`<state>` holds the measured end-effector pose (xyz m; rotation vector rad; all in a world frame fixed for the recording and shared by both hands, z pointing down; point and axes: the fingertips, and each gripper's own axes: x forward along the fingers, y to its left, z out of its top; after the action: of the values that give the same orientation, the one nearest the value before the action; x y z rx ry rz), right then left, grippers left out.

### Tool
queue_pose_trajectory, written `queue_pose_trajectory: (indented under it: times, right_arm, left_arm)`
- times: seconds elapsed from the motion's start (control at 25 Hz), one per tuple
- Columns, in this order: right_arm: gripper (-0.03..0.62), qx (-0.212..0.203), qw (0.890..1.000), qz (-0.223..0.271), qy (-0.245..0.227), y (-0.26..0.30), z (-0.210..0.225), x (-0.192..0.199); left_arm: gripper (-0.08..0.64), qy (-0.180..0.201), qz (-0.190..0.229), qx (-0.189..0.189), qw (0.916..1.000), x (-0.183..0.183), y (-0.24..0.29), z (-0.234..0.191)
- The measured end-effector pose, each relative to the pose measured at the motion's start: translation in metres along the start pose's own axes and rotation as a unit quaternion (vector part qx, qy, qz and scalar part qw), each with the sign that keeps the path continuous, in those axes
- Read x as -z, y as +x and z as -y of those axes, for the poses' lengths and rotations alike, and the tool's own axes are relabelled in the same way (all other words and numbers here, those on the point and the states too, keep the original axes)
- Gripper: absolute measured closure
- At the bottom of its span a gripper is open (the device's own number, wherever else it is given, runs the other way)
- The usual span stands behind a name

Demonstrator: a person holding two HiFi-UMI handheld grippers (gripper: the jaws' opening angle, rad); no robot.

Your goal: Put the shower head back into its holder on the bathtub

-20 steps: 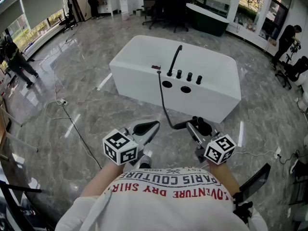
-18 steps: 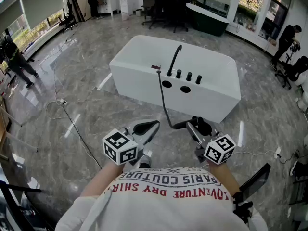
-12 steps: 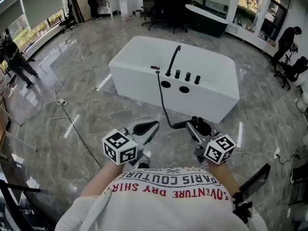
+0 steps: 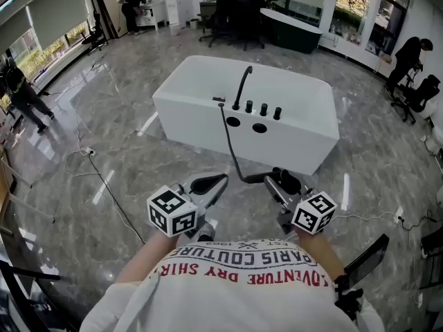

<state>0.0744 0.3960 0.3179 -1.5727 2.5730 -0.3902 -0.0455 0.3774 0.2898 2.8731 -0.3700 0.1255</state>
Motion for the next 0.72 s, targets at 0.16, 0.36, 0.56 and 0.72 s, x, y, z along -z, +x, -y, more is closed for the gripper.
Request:
queue_pose_trajectory:
  times: [0.16,0.36,0.56,0.72]
  right_arm:
    - [0.442,0.0,0.999,0.021,0.028,-0.012,0.001,-0.008]
    - [0.442,-0.001,0.999,0.024,0.023,-0.024,0.005,-0.009]
    - [0.442,-0.005,0.999,0.027,0.032,-0.023,0.012,-0.005]
    - [0.442,-0.008,0.999,0.027,0.044,-0.009,0.023,-0.004]
  left_arm:
    - [0.558,0.009,-0.005,0.001,0.9999,-0.002,0.001,0.011]
    - [0.558,0.011,-0.011,0.001,0.9999,0.001,0.009,0.025]
    - [0.558,0.011,-0.022,-0.003,0.9997,0.007,0.014,0.023]
    - [0.558,0.007,-0.029,-0.006,0.9995,0.005,0.02,0.009]
